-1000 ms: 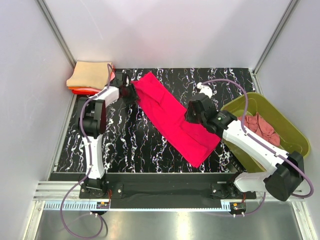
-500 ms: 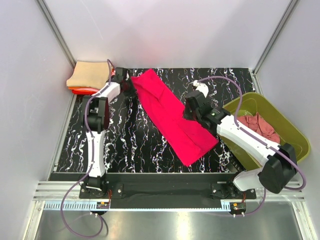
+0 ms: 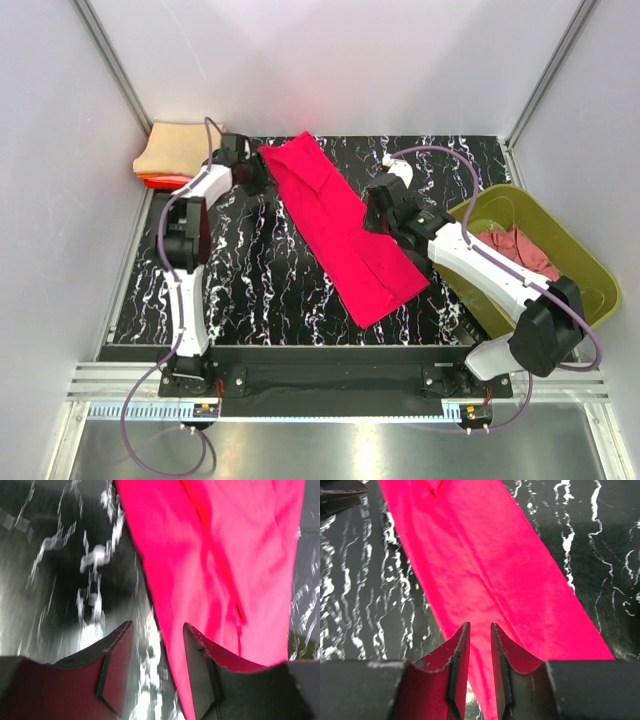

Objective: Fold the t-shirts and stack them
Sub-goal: Fold the tshirt

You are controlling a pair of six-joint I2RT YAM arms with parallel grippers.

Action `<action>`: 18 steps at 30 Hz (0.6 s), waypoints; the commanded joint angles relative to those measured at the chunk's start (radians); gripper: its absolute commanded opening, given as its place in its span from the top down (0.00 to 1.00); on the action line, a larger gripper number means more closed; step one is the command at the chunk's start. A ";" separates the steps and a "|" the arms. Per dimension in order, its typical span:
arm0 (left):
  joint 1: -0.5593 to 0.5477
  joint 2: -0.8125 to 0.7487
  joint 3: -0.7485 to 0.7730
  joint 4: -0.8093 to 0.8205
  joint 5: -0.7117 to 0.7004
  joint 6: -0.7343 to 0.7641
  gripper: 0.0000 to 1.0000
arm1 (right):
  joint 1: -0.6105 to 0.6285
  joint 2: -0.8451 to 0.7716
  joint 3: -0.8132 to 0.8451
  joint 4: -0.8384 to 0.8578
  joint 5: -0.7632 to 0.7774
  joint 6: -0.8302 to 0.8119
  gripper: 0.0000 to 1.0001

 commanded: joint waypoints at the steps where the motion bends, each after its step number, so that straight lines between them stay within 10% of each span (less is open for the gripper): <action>1: 0.000 -0.191 -0.101 -0.005 -0.014 0.038 0.52 | -0.010 -0.085 -0.002 0.030 -0.054 -0.021 0.69; 9: -0.218 -0.601 -0.626 0.110 0.075 0.043 0.57 | -0.036 -0.207 -0.049 -0.036 -0.102 0.011 0.72; 18: -0.570 -0.598 -0.701 0.297 0.106 -0.101 0.63 | -0.040 -0.275 -0.058 -0.083 -0.181 -0.013 0.73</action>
